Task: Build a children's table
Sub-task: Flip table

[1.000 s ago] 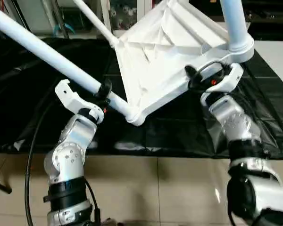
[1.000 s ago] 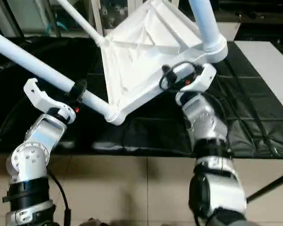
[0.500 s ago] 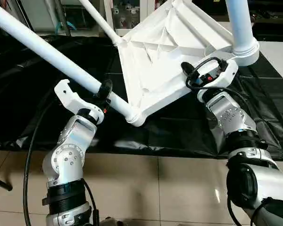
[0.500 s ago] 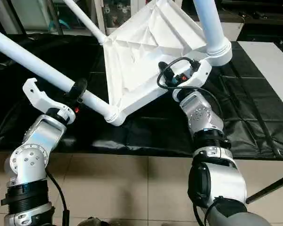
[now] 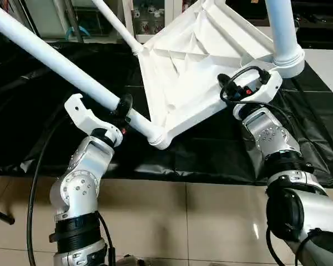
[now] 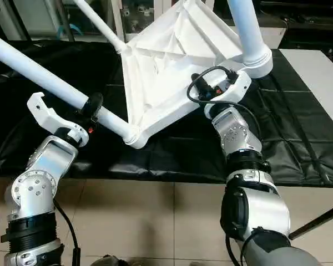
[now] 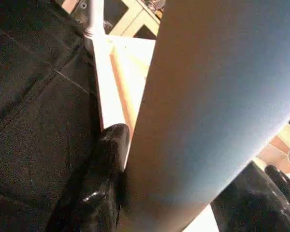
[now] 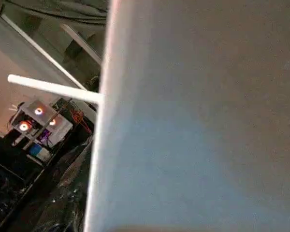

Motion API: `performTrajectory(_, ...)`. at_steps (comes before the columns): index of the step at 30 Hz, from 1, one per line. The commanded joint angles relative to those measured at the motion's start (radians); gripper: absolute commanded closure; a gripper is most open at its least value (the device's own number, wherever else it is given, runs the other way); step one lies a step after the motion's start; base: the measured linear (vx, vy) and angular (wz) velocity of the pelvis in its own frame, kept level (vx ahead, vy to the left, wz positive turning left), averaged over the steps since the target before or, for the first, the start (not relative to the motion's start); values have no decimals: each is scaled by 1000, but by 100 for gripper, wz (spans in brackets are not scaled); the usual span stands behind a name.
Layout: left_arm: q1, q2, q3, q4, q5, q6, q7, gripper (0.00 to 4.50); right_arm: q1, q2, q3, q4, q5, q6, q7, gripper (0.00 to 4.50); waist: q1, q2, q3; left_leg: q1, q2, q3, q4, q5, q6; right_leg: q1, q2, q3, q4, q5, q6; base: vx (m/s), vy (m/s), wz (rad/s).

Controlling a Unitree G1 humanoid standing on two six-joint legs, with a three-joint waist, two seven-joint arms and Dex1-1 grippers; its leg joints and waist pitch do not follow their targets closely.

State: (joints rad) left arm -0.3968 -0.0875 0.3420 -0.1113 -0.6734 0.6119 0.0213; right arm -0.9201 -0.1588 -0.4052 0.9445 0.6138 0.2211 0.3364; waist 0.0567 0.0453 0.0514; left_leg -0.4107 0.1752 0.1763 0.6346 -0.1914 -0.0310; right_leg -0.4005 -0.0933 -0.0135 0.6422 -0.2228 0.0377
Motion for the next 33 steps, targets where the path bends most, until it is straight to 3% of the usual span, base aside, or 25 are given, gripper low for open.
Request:
performTrajectory(1, 20, -6, 9, 19, -20, 7, -1, 241, -32, -23, -12, -11, -32, -50, -41, 237, 2, -27, -80, 26, 32, 1, -60, -4, 119, 44, -25, 8, -59, 75, -299, 0, 0, 0)
performTrajectory(6, 15, 1, -2, 31, 2, -1, 0, 244, -33, -40, -10, -45, -58, -75, -91, 244, 2, -27, -81, 24, 31, 1, -59, 5, 118, 45, -24, 8, -58, 87, -294, 0, 0, 0)
performTrajectory(11, 12, 19, -31, 53, 67, -25, 29, 245, 17, -72, 35, -200, -162, -111, -214, 245, 8, -29, -81, 27, 31, 2, -59, 7, 107, 42, -22, 10, -60, 76, -271, 0, 0, 0)
performTrajectory(16, 8, 20, -14, 74, 80, -51, 54, 245, 69, -71, 53, -346, -213, -103, -294, 245, 21, -30, -83, 29, 32, 2, -58, 33, 102, 38, -20, 11, -57, 106, -244, 0, 0, 0)
performTrajectory(17, 6, 20, -7, 79, 79, -58, 59, 201, 82, -69, 57, -380, -223, -97, -304, 245, 20, -31, -82, 27, 31, 3, -59, 16, 95, 39, -20, 10, -58, 86, -241, 0, 0, 0)
performTrajectory(23, 8, 27, 15, 88, 80, -66, 82, 144, 128, -63, 54, -499, -263, -85, -373, 245, 32, -28, -77, 38, 34, 9, -67, -48, 46, 26, -16, 14, -70, 15, -197, 0, 0, 0)
performTrajectory(26, 5, 34, 22, 99, 97, -93, 109, 145, 140, -84, 45, -549, -281, -88, -421, 246, 33, -30, -75, 47, 36, 11, -74, -116, -2, 21, -14, 16, -79, -42, -138, 0, 0, 0)
performTrajectory(28, 3, 38, 24, 102, 99, -100, 113, 145, 144, -93, 48, -561, -284, -86, -434, 246, 32, -31, -78, 43, 36, 9, -77, -109, -16, 25, -13, 13, -76, -37, -114, 0, 0, 0)
performTrajectory(30, -2, 46, 32, 105, 97, -111, 115, 145, 143, -103, 47, -572, -271, -68, -439, 246, 33, -30, -82, 45, 36, 9, -77, -95, -20, 20, -11, 9, -76, -17, -105, 0, 0, 0)
performTrajectory(33, 1, 50, 31, 101, 97, -113, 110, 145, 146, -97, 52, -594, -266, -34, -426, 247, 26, -38, -83, 31, 30, 10, -77, -95, -10, 22, -15, 7, -76, -11, -101, 0, 0, 0)
